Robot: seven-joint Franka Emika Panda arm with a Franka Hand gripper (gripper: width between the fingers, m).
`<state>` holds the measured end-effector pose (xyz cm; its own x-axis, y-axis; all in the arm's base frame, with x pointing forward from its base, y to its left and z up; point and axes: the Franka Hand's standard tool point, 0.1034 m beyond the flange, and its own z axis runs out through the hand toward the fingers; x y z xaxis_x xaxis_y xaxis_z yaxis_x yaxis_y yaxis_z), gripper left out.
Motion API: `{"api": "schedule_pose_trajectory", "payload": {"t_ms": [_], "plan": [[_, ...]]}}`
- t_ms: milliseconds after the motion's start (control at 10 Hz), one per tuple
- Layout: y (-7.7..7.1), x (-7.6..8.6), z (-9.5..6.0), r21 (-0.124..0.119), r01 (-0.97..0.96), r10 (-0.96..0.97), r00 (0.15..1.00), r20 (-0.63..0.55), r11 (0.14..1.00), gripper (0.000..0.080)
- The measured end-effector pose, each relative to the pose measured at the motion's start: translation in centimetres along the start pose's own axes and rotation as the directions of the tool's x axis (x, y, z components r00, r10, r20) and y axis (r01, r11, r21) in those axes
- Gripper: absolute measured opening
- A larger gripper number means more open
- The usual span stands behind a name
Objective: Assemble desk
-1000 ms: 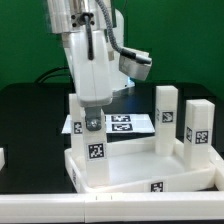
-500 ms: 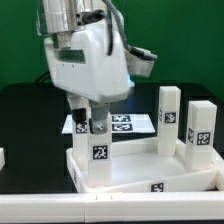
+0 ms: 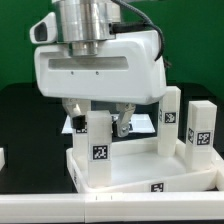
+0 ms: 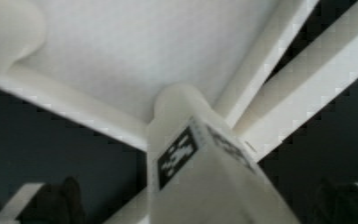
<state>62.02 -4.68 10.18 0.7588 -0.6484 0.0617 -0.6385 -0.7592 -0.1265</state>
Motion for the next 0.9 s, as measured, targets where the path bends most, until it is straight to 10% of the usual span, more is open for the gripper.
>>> {"api": "schedule_pose_trajectory", "payload": {"t_ms": [400,600,800,900], "plan": [[-0.8,0.6,-1.8,-0.017,0.724,-0.724,0.69,0.007,0.689,0.0649],[0.1,-0.5,-1.1,-0.019,0.704,-0.704,0.71,0.016,0.71,0.0649],[0.1,-0.4,-1.0,-0.021,0.618,-0.618,0.786,0.012,0.786,0.0344],[0.1,-0.4,-1.0,-0.022,0.554,-0.554,0.833,0.011,0.832,0.0344]]}}
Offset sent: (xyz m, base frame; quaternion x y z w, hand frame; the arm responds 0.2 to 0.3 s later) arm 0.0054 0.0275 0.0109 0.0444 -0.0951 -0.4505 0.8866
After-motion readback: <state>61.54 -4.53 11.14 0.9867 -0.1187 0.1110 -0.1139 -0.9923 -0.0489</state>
